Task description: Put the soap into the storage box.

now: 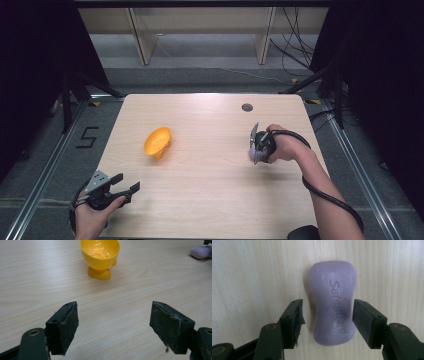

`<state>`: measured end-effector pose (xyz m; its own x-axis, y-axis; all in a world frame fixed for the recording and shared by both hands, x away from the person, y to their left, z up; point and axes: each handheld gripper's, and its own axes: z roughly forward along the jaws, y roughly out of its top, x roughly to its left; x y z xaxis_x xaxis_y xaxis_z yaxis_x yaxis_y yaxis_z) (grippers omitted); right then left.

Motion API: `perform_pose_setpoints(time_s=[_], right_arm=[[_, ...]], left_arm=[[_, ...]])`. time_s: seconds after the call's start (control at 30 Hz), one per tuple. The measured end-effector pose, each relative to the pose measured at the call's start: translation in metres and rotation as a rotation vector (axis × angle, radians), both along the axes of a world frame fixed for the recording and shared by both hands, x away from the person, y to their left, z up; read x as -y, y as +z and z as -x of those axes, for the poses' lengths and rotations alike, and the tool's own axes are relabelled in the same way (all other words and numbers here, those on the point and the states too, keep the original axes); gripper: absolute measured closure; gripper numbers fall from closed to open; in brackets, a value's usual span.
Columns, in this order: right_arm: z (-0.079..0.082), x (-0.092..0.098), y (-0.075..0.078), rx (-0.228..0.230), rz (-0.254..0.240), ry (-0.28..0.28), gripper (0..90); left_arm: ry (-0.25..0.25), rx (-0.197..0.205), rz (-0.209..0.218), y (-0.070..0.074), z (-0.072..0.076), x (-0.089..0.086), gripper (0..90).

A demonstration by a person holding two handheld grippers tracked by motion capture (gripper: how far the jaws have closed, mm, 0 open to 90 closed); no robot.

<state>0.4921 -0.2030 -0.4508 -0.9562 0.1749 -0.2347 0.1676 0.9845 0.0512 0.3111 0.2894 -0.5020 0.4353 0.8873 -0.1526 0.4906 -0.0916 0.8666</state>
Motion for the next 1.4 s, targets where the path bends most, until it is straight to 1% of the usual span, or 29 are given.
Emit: perform_pose_setpoints(time_s=[0.03, 0.07, 0.13, 0.17, 0.23, 0.33, 0.37, 0.4, 0.5, 0.53, 0.57, 0.6, 0.67, 0.7, 0.8, 0.83, 0.87, 0.9, 0.93, 0.97, 1.0, 1.13, 1.17, 1.2, 1.23, 1.27, 1.3, 1.37, 1.4], right_arm=[[0.000, 0.000, 0.000, 0.000, 0.000, 0.000, 42.3], [0.001, -0.001, -0.001, -0.012, 0.011, -0.031, 42.2], [0.000, -0.001, -0.002, -0.017, 0.014, -0.031, 42.0], [-0.004, -0.001, -0.003, -0.010, 0.021, 0.025, 42.1], [-0.005, -0.002, -0.003, -0.017, 0.009, 0.033, 42.3], [-0.007, -0.003, -0.004, -0.022, 0.013, 0.032, 42.3], [-0.008, -0.004, -0.004, -0.029, 0.020, 0.025, 42.5], [-0.009, -0.004, -0.005, -0.049, 0.031, -0.010, 42.8], [-0.013, -0.004, -0.007, -0.061, 0.036, -0.003, 43.2], [-0.013, -0.004, -0.007, -0.057, 0.038, -0.022, 43.3], [-0.016, -0.004, -0.008, -0.071, 0.026, -0.003, 43.4], [-0.016, -0.005, -0.009, -0.070, 0.041, -0.003, 43.4], [-0.016, -0.005, -0.010, -0.068, 0.035, -0.015, 43.3], [-0.018, -0.005, -0.012, -0.078, 0.048, 0.001, 43.7], [-0.019, -0.005, -0.013, -0.075, 0.042, 0.007, 43.9], [-0.021, -0.005, -0.014, -0.073, 0.031, 0.033, 44.1], [-0.020, -0.005, -0.014, -0.082, 0.040, 0.003, 44.3], [-0.020, -0.005, -0.014, -0.088, 0.053, 0.000, 44.6], [-0.021, -0.005, -0.016, -0.101, 0.026, -0.010, 45.3], [-0.023, -0.005, -0.015, -0.083, 0.046, 0.024, 45.6], [-0.022, -0.006, -0.014, -0.101, 0.052, -0.003, 45.6], [-0.024, -0.005, -0.016, -0.103, 0.046, -0.007, 46.0], [-0.026, -0.005, -0.017, -0.116, 0.035, 0.013, 46.4], [-0.024, -0.004, -0.017, -0.113, 0.049, -0.034, 46.7], [-0.024, -0.004, -0.017, -0.113, 0.049, -0.034, 46.7], [-0.027, -0.004, -0.018, -0.127, 0.042, -0.021, 47.1], [-0.031, -0.003, -0.019, -0.113, 0.030, 0.036, 47.3], [-0.033, -0.002, -0.021, -0.114, 0.030, 0.049, 47.4], [-0.031, -0.002, -0.021, -0.135, 0.041, -0.004, 48.2]], left_arm=[[0.000, 0.000, 0.000, 0.000, 0.000, 0.000, 22.2], [-0.003, 0.002, -0.002, 0.000, 0.000, 0.000, 22.2], [-0.003, 0.001, 0.002, 0.000, 0.000, 0.000, 22.3], [0.000, -0.002, 0.004, -0.001, 0.000, 0.001, 22.3], [-0.001, -0.004, -0.002, 0.000, 0.000, 0.001, 22.3], [-0.006, -0.005, 0.001, -0.001, -0.001, 0.001, 22.3], [-0.009, -0.001, -0.007, 0.000, -0.001, 0.001, 22.3], [-0.016, 0.000, -0.002, -0.001, -0.001, 0.000, 22.3], [-0.002, -0.002, 0.011, -0.001, -0.001, 0.001, 22.3], [-0.008, -0.001, 0.016, -0.002, -0.001, 0.001, 22.2], [-0.010, -0.004, 0.014, -0.002, -0.001, 0.001, 22.3], [-0.010, -0.004, 0.014, -0.002, -0.001, 0.001, 22.3], [-0.013, -0.001, 0.007, -0.001, -0.001, 0.000, 22.3], [-0.012, -0.001, 0.011, -0.002, -0.001, 0.001, 22.2], [-0.013, -0.006, 0.009, -0.001, -0.001, 0.001, 22.3], [-0.015, -0.002, 0.001, -0.001, -0.001, 0.001, 22.3], [-0.015, -0.002, 0.001, -0.001, -0.001, 0.001, 22.2], [-0.016, -0.002, 0.001, -0.001, -0.001, 0.001, 22.3], [-0.008, -0.007, 0.009, -0.001, -0.001, 0.001, 22.2], [-0.008, -0.007, 0.009, -0.001, -0.001, 0.001, 22.2], [-0.006, -0.007, 0.010, -0.001, -0.001, 0.001, 22.3], [-0.011, -0.002, 0.009, -0.002, -0.001, 0.000, 22.3], [-0.008, -0.005, 0.004, -0.001, -0.001, 0.000, 22.3], [-0.011, -0.004, 0.004, -0.001, -0.001, 0.000, 22.3], [-0.011, -0.004, 0.004, -0.001, -0.001, 0.000, 22.3], [-0.012, -0.003, 0.006, -0.002, -0.001, 0.000, 22.3], [-0.006, -0.004, 0.000, -0.001, -0.001, 0.001, 22.2], [-0.009, 0.001, 0.007, -0.002, -0.001, 0.001, 22.2], [-0.010, 0.000, 0.005, -0.002, -0.001, 0.001, 22.2]])
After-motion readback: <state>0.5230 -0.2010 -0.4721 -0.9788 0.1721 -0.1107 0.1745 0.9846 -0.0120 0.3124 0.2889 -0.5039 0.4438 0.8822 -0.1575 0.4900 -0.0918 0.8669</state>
